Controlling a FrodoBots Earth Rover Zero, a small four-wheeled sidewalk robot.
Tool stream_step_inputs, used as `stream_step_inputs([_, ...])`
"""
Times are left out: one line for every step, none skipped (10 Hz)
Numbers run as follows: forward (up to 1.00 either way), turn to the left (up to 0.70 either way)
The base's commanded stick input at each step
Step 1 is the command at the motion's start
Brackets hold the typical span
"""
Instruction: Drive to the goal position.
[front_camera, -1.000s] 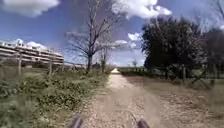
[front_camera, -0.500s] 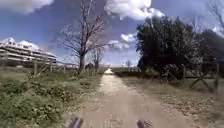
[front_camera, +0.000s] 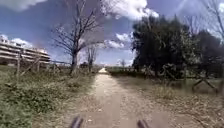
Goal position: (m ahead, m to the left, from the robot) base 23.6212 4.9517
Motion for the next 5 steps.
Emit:
stream_step_inputs([1.00, 0.00])
stream_step_inputs([1.00, 0.00])
stream_step_inputs([1.00, 0.00])
stream_step_inputs([1.00, 0.00])
stream_step_inputs([1.00, 0.00])
